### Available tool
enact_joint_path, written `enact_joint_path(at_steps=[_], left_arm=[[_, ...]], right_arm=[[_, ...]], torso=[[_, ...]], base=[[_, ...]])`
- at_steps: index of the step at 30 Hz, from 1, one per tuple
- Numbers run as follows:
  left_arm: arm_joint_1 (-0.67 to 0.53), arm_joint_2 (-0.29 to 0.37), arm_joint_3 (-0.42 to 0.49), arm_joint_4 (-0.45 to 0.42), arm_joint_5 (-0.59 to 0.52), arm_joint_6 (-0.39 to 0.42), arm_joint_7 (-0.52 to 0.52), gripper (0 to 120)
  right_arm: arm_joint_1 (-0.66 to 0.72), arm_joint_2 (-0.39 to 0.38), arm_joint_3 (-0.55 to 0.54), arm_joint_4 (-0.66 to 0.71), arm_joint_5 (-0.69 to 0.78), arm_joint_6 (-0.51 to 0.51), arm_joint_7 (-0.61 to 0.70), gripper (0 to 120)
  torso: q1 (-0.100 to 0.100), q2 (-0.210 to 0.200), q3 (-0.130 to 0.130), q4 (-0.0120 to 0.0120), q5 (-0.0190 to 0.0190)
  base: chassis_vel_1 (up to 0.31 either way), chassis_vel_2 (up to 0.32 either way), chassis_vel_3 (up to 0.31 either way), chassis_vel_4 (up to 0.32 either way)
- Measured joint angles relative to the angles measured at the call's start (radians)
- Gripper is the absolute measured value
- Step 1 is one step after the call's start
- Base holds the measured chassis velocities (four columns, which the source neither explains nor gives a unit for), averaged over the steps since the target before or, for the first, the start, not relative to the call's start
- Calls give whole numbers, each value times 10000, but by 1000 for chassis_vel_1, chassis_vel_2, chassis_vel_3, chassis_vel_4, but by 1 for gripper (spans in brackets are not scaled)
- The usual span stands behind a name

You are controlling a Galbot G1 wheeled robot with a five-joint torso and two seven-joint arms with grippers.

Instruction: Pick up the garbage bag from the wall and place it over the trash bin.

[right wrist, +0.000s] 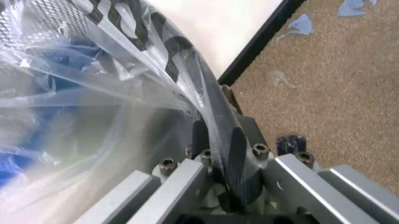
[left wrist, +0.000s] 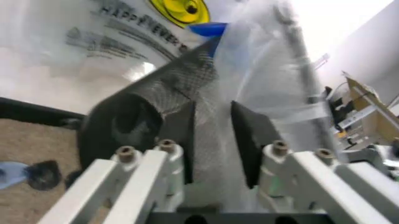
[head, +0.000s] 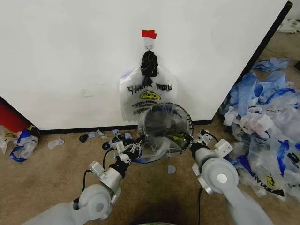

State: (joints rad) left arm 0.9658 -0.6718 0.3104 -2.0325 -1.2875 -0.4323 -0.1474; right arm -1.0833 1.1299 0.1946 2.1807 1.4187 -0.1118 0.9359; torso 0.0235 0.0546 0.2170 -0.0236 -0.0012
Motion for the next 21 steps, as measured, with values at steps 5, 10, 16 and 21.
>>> enact_joint_path(at_steps=[5, 10, 16, 21], left_arm=[[29, -17, -116, 73, 30, -26, 47, 44], [39, 5, -236, 106, -39, -99, 417, 65], [610, 310, -764, 89, 269, -114, 505, 86], [1328, 471, -1480, -13, 524, -75, 466, 98]], right_arm=[[-16, -19, 130, 100, 83, -7, 5, 0], [-64, -16, 329, 162, 136, -5, 46, 0], [-48, 73, 600, -20, 32, 199, 46, 0], [-76, 192, 722, -201, -206, 375, -93, 0]], torso=[[0, 0, 0, 1, -1], [0, 0, 0, -2, -3], [0, 0, 0, 0, -1], [0, 0, 0, 0, -2]], base=[[0, 0, 0, 0], [0, 0, 0, 0], [0, 0, 0, 0], [0, 0, 0, 0]])
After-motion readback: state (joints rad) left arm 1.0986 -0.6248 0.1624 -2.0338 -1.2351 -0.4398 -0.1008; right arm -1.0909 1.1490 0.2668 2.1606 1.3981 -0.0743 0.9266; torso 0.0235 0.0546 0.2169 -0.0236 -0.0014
